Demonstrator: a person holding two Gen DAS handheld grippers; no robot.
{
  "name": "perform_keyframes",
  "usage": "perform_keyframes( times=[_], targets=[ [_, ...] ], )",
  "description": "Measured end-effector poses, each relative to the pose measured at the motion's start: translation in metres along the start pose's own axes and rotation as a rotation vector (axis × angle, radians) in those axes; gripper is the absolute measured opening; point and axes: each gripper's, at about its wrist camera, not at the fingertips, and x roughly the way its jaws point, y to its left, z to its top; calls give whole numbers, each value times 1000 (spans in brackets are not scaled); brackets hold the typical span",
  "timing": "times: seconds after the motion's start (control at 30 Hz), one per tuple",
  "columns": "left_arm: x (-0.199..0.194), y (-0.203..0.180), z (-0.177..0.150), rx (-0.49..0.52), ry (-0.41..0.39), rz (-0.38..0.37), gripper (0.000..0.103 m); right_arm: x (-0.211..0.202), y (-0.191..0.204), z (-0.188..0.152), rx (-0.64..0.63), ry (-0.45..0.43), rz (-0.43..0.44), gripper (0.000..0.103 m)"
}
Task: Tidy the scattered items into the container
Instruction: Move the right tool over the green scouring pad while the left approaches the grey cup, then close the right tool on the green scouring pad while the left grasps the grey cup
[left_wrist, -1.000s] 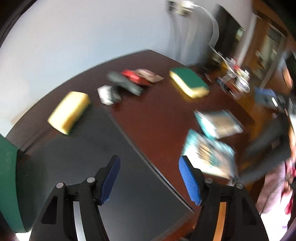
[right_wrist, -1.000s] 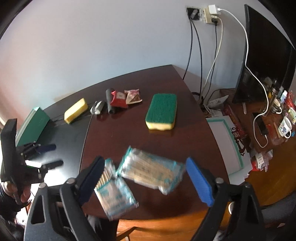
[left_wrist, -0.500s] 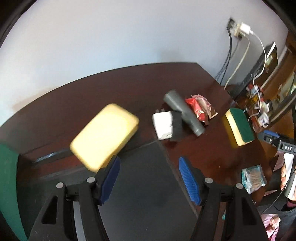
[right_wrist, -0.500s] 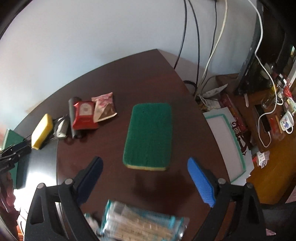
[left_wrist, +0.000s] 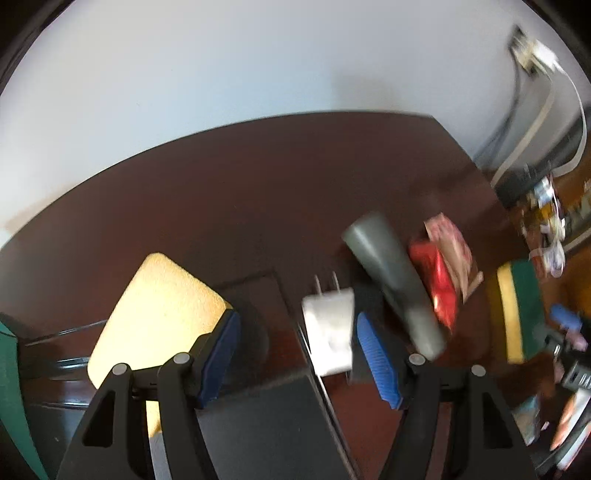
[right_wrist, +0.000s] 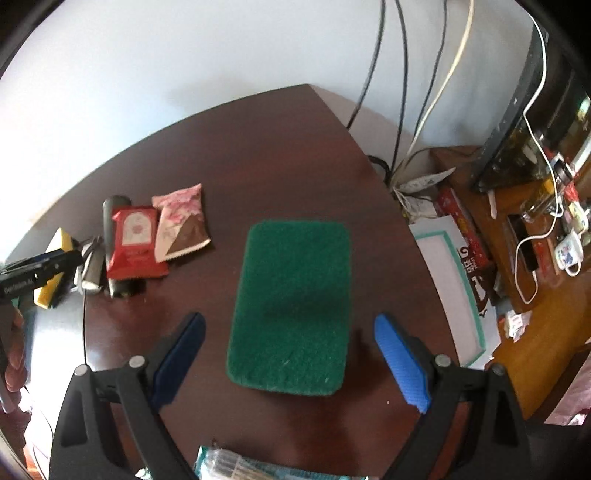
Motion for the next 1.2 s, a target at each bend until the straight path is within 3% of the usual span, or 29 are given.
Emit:
perform_keyframes(
  times=[0.27,0.47,0.63,0.93,1.2],
  targets=[
    [7,-16,28,-27,28,-53,68,14,-4,4,30,28,40,95],
    [22,-23,42,-53,88,-51,68,19,-1,7,20,54,34,95],
    [30,-22,42,-88,119,-144,68,24,-2,9,19,69,22,95],
    [42,-30,47,-84,139,-99,68,34,-4,9,22,105,-28,96],
    [51,-28,46,-185,136,-111,68,34,-4,7,17,95,-37,96]
  ],
)
